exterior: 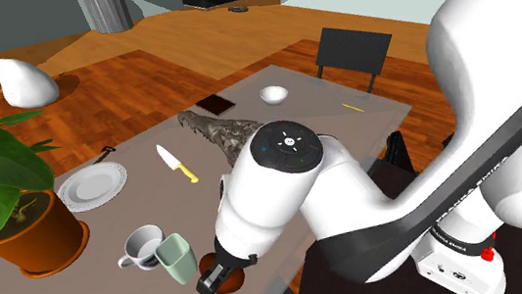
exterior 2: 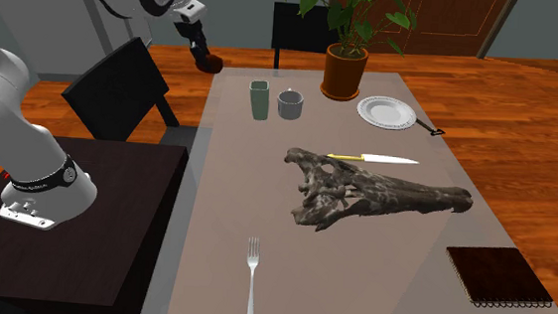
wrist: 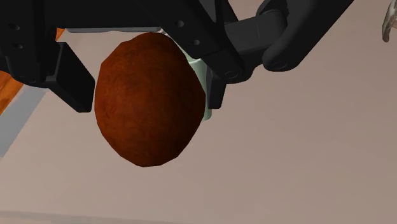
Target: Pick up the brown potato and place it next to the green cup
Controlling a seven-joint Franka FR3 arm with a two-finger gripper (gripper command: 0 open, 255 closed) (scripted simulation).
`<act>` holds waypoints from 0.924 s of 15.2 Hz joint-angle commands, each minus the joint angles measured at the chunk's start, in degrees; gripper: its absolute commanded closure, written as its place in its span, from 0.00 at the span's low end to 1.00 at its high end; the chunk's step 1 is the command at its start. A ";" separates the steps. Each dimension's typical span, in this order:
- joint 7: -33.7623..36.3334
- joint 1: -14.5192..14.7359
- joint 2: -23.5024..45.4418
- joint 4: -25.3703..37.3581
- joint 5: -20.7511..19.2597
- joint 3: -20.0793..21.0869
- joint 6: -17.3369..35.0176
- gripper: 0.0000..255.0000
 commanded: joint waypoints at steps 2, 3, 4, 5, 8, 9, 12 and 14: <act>3.14 -0.30 2.18 -0.26 -3.80 0.12 1.77 1.00; 4.24 -0.34 2.95 -0.37 -5.22 0.02 2.40 1.00; 5.40 -0.35 3.73 -0.46 -6.70 -0.14 3.01 1.00; 6.60 -0.32 4.53 -0.52 -8.24 -0.34 3.60 1.00; 10.46 0.06 6.99 -0.57 -13.18 -1.31 5.24 1.00; 11.80 0.30 7.82 -0.53 -14.89 -1.77 5.74 1.00; 15.92 1.37 10.31 -0.29 -20.11 -3.51 7.15 1.00; 18.67 2.36 11.96 -0.02 -23.56 -4.97 8.02 1.00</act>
